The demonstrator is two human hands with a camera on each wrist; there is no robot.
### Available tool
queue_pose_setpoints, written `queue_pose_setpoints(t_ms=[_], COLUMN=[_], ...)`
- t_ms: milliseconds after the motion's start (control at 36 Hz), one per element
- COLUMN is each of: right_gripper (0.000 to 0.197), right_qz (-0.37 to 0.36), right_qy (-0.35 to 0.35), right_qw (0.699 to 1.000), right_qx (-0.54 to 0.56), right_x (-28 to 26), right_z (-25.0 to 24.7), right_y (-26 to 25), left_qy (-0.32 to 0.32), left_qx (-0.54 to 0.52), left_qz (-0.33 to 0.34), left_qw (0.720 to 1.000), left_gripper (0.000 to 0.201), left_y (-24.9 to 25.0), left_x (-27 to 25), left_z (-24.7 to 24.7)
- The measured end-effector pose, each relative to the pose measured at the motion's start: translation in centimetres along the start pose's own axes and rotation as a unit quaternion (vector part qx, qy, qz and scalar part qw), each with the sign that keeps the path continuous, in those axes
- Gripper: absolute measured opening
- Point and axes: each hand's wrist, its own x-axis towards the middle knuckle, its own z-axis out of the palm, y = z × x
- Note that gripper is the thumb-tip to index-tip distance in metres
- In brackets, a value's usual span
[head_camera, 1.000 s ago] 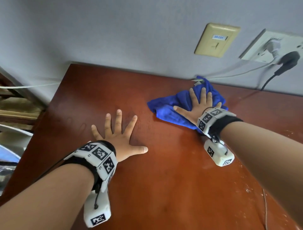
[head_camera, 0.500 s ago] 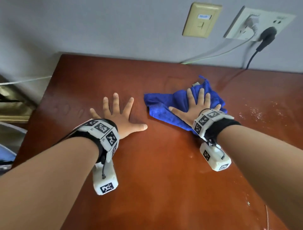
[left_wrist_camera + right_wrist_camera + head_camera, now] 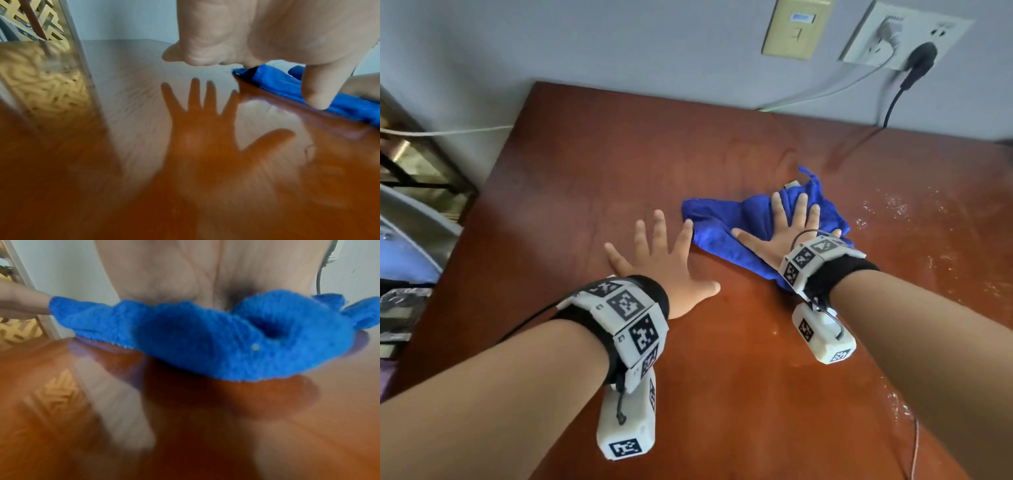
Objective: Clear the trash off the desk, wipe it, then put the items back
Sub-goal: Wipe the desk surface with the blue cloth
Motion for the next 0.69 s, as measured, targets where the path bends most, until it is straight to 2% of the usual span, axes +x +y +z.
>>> queue_pose_setpoints(t_ms=[306, 528, 694], right_gripper=[0.108, 0.103, 0.101], right_qz=[-0.034, -0.058, -0.067], right_qy=[-0.025, -0.045, -0.059], right_qw=[0.999, 0.997, 0.995], right_qx=[-0.008, -0.019, -0.044], right_x=[-7.3, -11.2, -12.1], right_z=[2.3, 3.6, 3.0], right_y=[3.0, 5.2, 5.6], left_qy=[-0.067, -0.089, -0.084], left_qx=[-0.02, -0.027, -0.031], left_qz=[-0.043, -0.059, -0.055], left_qw=[0.997, 0.994, 0.994], left_gripper=[0.118, 0.137, 0.139], left_y=[1.6, 1.9, 1.8], left_x=[-7.9, -8.7, -8.5], left_z=[6.1, 6.7, 7.1])
